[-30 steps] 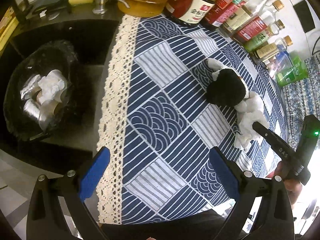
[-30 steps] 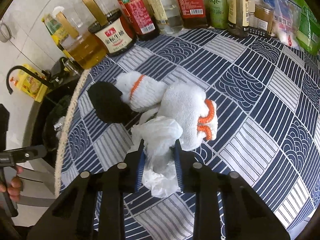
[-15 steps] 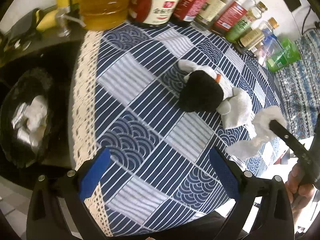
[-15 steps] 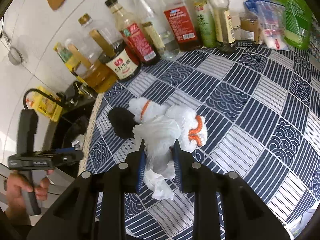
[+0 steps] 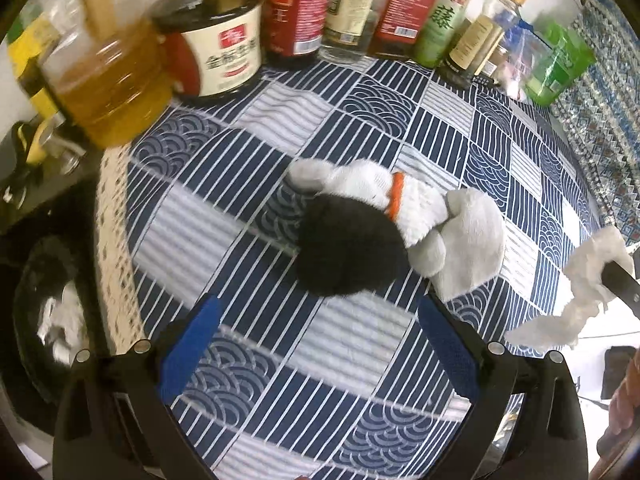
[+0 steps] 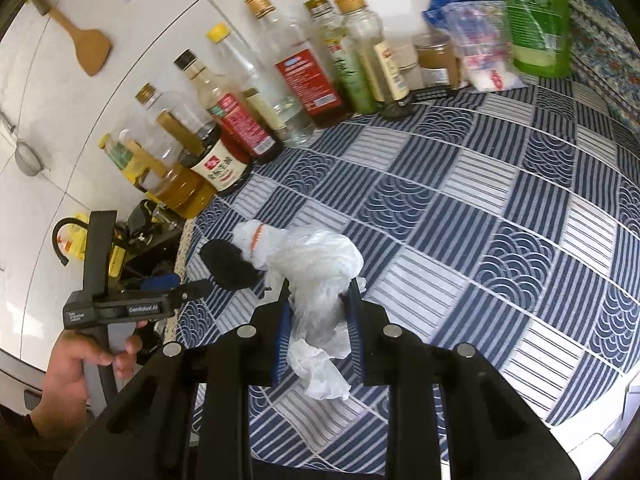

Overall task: Collect trash
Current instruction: 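Grasp another white tissue with the right tool while the left tool grasps the black sponge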

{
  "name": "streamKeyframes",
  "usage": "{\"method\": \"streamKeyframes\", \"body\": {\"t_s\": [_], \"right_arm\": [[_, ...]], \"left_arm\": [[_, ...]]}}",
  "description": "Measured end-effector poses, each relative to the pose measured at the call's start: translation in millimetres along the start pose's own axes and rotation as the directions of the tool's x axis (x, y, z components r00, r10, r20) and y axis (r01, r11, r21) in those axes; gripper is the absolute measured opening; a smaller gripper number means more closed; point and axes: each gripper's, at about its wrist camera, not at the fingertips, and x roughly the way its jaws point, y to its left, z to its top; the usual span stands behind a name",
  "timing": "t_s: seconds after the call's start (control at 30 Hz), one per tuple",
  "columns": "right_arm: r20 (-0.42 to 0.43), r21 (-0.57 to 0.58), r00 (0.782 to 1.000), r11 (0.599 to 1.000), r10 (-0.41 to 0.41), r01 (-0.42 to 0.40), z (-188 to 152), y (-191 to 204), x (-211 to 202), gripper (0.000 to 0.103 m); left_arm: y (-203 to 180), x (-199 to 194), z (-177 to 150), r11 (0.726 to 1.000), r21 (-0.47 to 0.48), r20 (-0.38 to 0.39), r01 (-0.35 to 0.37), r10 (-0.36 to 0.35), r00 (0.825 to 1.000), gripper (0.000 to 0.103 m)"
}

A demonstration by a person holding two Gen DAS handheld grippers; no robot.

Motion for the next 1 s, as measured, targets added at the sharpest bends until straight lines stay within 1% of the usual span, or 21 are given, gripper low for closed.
{"method": "streamKeyframes", "body": {"t_s": [0.07, 0.23, 0.4, 0.53, 0.57, 0.6, 0.63, 0.7, 0.77, 0.87, 1.0], "right_arm": [[0.000, 0.010, 1.000, 1.000, -0.004, 0.004, -1, -6, -3, 0.027], [0.001, 0.027, 1.000, 1.000, -0.011, 0.011, -1, -19, -7, 0.027], [-0.011, 0.036, 1.000, 0.999, -0.010, 0.011, 0, -26, -3, 0.027], [-0.016, 0.035, 1.000, 0.999, -0.008, 0.008, 2, -29, -1, 0.027], [-0.016, 0.036, 1.000, 0.999, -0.008, 0.008, 2, -29, -1, 0.027], [-0.016, 0.037, 1.000, 0.999, -0.009, 0.009, 2, -29, 0, 0.027], [-0.017, 0.038, 1.000, 0.999, -0.010, 0.010, 2, -29, 0, 0.027], [-0.018, 0.039, 1.000, 0.999, -0.009, 0.009, 2, -31, 0, 0.027], [-0.018, 0.039, 1.000, 0.999, -0.008, 0.009, 2, -31, 1, 0.027], [-0.022, 0.043, 1.000, 0.999, -0.011, 0.012, 2, -32, 2, 0.027], [-0.024, 0.039, 1.000, 0.999, -0.008, 0.009, -1, -28, 3, 0.027]], "left_arm": [[-3, 6, 5, 1.000, 0.004, -0.006, 0.005, -0.005, 1.000, 0.096], [-3, 22, 16, 1.000, 0.009, -0.028, -0.020, 0.021, 0.999, 0.096], [-2, 30, 25, 0.999, 0.017, -0.032, -0.030, 0.030, 0.999, 0.095], [-5, 36, 29, 0.999, 0.036, -0.032, -0.038, 0.039, 0.999, 0.086], [-6, 39, 31, 0.998, 0.041, -0.033, -0.037, 0.038, 0.999, 0.078], [-7, 40, 30, 0.998, 0.045, -0.035, -0.036, 0.037, 0.999, 0.073], [-8, 42, 30, 0.999, 0.047, -0.039, -0.028, 0.030, 0.999, 0.071], [-10, 43, 30, 0.998, 0.057, -0.040, -0.010, 0.012, 0.999, 0.060], [-13, 43, 29, 0.998, 0.070, -0.041, -0.009, 0.012, 0.999, 0.056], [-16, 42, 28, 0.996, 0.088, -0.036, -0.017, 0.020, 0.999, 0.055], [-14, 38, 23, 0.996, 0.086, -0.034, 0.001, 0.002, 0.999, 0.055]]}}
